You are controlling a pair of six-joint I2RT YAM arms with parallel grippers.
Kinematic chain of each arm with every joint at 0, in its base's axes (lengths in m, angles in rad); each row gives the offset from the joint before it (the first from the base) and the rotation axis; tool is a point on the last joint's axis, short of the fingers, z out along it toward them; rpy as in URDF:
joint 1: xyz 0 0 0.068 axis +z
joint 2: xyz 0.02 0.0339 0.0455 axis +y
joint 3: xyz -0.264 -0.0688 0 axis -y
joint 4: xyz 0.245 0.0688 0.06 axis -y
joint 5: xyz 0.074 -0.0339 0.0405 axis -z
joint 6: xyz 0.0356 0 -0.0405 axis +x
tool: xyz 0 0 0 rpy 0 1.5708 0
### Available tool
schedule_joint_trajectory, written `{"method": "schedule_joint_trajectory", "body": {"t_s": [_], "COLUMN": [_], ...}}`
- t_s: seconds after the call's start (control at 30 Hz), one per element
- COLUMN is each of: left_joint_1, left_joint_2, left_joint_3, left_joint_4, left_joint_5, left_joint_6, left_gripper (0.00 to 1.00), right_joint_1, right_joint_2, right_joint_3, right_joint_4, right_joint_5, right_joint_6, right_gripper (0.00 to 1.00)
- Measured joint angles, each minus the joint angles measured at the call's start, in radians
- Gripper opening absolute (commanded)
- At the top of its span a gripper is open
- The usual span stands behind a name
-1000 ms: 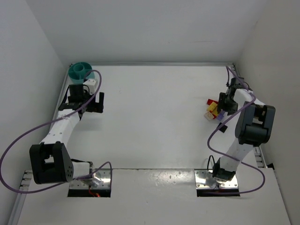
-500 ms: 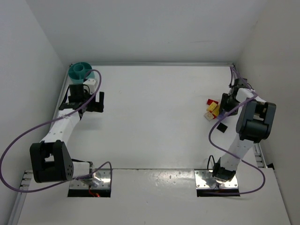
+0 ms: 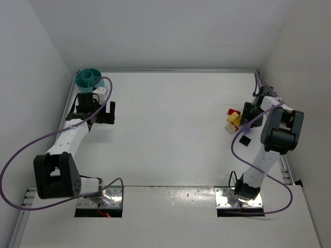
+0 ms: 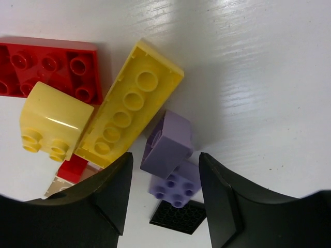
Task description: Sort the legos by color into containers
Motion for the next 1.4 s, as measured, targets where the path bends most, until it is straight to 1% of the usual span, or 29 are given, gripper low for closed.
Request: {"method": "schedule_joint_trajectory", "body": {"t_s": [0.07, 0.13, 0.33, 0.37, 0.43, 0.47, 0.5, 0.67, 0.73, 0.8, 0.87, 0.93, 1.03, 1.1, 1.17, 1.2, 1.3, 1.4], "left_joint_1": [0.0, 0.0, 0.0, 0.0, 0.0, 0.0, 0.0, 0.0, 0.0, 0.002, 0.01, 0.016, 0.022, 0.023, 0.023, 0.023, 0.02, -0.001], "left_joint_2": [0.001, 0.003, 0.01, 0.01, 0.01, 0.01, 0.01, 0.001, -0.02, -0.055, -0.088, -0.109, -0.115, -0.114, -0.104, -0.097, -0.069, -0.021], "left_joint_3": [0.0, 0.0, 0.0, 0.0, 0.0, 0.0, 0.0, -0.004, -0.015, -0.031, -0.032, -0.025, 0.003, 0.038, 0.083, 0.104, 0.15, 0.174], "left_joint_4": [0.001, 0.001, 0.001, 0.001, 0.001, 0.001, 0.001, 0.002, 0.004, 0.001, -0.014, -0.036, -0.077, -0.105, -0.115, -0.115, -0.113, -0.113], "left_joint_5": [0.0, 0.0, 0.0, 0.0, 0.0, 0.0, 0.0, 0.012, 0.031, 0.076, 0.159, 0.262, 0.443, 0.56, 0.672, 0.729, 0.895, 1.027], "left_joint_6": [0.0, 0.0, 0.0, 0.0, 0.0, 0.0, -0.001, 0.005, 0.012, 0.025, 0.045, 0.068, 0.088, 0.085, 0.073, 0.067, 0.031, -0.012], "left_gripper": [1.0, 1.0, 1.0, 1.0, 1.0, 1.0, 1.0, 1.0, 1.0, 1.0, 1.0, 1.0, 1.0, 1.0, 0.98, 0.98, 0.97, 0.96], "right_joint_1": [0.0, -0.004, -0.012, -0.012, -0.012, -0.012, -0.012, -0.01, -0.005, 0.001, 0.008, 0.021, 0.067, 0.123, 0.199, 0.238, 0.393, 0.549], "right_joint_2": [0.005, 0.008, 0.012, 0.012, 0.012, 0.012, 0.012, -0.02, -0.086, -0.177, -0.253, -0.285, -0.263, -0.222, -0.179, -0.168, -0.152, -0.148], "right_joint_3": [0.005, 0.009, 0.012, 0.012, 0.012, 0.012, 0.011, -0.014, -0.056, -0.071, -0.056, -0.002, 0.105, 0.17, 0.203, 0.203, 0.204, 0.239], "right_joint_4": [0.0, 0.001, 0.002, 0.002, 0.003, 0.004, 0.005, 0.014, 0.006, -0.029, -0.069, -0.138, -0.245, -0.318, -0.373, -0.391, -0.439, -0.48], "right_joint_5": [-0.003, -0.005, -0.019, -0.02, -0.021, -0.022, -0.024, -0.092, -0.143, -0.231, -0.335, -0.443, -0.626, -0.749, -0.864, -0.896, -0.962, -1.014], "right_joint_6": [-0.001, 0.002, 0.008, 0.008, 0.005, 0.006, 0.007, -0.047, -0.084, -0.138, -0.196, -0.251, -0.32, -0.366, -0.409, -0.422, -0.454, -0.478], "right_gripper": [0.44, 0.37, 0.37, 0.3, 0.25, 0.19, 0.17, 0.15, 0.15, 0.15, 0.15, 0.15, 0.15, 0.15, 0.15, 0.13, 0.12, 0.11]}}
